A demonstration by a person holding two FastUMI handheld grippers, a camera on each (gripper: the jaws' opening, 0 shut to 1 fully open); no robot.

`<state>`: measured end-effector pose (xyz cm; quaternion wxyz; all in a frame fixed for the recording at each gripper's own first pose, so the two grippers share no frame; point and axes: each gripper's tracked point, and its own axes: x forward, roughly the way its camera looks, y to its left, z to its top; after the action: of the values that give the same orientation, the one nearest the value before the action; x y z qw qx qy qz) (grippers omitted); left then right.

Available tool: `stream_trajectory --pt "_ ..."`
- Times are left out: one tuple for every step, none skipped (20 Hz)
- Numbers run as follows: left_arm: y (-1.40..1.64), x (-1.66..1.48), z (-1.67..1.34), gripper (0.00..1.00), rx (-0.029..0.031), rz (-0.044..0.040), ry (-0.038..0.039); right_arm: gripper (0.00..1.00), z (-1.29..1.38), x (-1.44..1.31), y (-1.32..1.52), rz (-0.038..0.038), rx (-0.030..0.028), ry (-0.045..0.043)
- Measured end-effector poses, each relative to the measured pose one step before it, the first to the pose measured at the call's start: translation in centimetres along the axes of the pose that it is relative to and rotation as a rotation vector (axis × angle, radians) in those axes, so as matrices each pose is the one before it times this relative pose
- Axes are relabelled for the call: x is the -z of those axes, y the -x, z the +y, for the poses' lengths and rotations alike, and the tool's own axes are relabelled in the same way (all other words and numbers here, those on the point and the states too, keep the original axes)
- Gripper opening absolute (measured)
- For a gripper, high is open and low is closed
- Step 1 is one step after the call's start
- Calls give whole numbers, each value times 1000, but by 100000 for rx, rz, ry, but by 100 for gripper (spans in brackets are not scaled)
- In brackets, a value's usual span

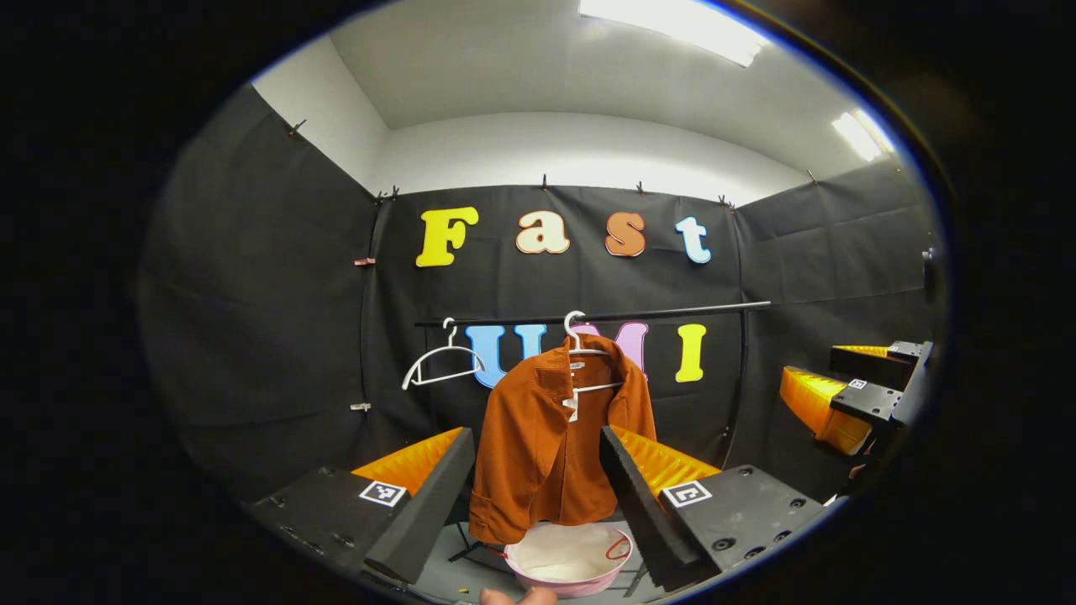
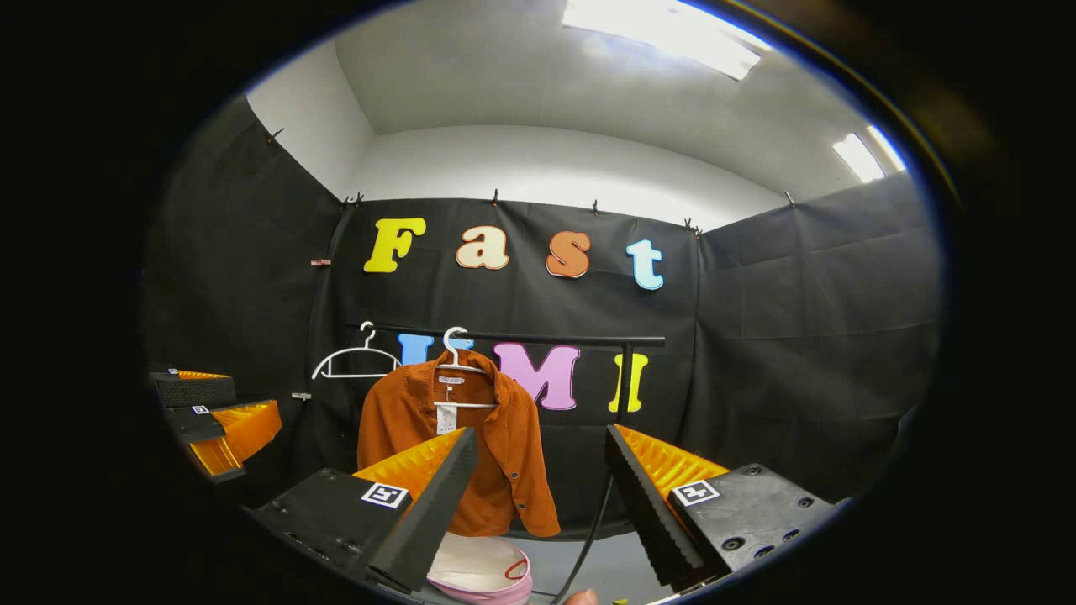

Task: Grasp the clothes on the hanger with both hands and then place them into the laundry hamper below.

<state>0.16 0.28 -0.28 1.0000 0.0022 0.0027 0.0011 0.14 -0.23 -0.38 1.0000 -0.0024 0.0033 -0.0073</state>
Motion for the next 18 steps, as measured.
stream_trajectory --pt "-21 -15 76 95 20 37 -1 98 -2 -61 -34 -34 106 -66" --pt "-6 34 -77 95 27 -4 -4 98 -33 -5 -62 -37 69 13" --pt "-7 19 30 95 27 168 13 98 -7 130 10 149 -13 122" --pt "-76 267 -14 95 210 328 -48 98 96 245 52 397 -41 123" --pt "-102 111 14 95 99 185 -69 98 68 251 -62 644 106 61" --pt "-226 159 -181 95 380 123 -83 98 134 243 -21 496 -299 -166" --pt "-192 104 -208 95 568 179 -172 98 63 46 5 261 122 -208" --pt "-305 221 -260 95 633 325 -304 98 -1 85 -253 223 140 -290" --pt "-351 121 -174 95 483 238 -274 98 -13 84 -339 187 -29 -286" --pt "-341 161 -159 92 557 210 -206 98 44 96 -523 60 -166 -310" --pt "-572 79 -163 95 476 -148 -41 98 179 185 -597 153 -791 -470" --pt "-582 60 -170 95 260 -150 -89 98 231 358 -741 491 -732 -549" --pt "-813 7 -98 95 24 -277 -260 98 123 414 -797 304 -640 -324" --pt "-928 207 53 95 -103 -300 -410 98 -33 266 -1056 -96 -503 -231" --pt "-1175 146 -46 95 -136 -72 -277 98 49 296 -1140 23 -429 -93" --pt "-1214 436 -68 92 -112 223 -283 98 9 281 -1284 -307 -578 -50" --pt "-1286 320 -37 95 -723 154 -20 98 2 376 -1460 -171 -313 -74" --pt "-1468 408 78 95 -500 185 261 98 75 403 -1579 -303 -781 -316"
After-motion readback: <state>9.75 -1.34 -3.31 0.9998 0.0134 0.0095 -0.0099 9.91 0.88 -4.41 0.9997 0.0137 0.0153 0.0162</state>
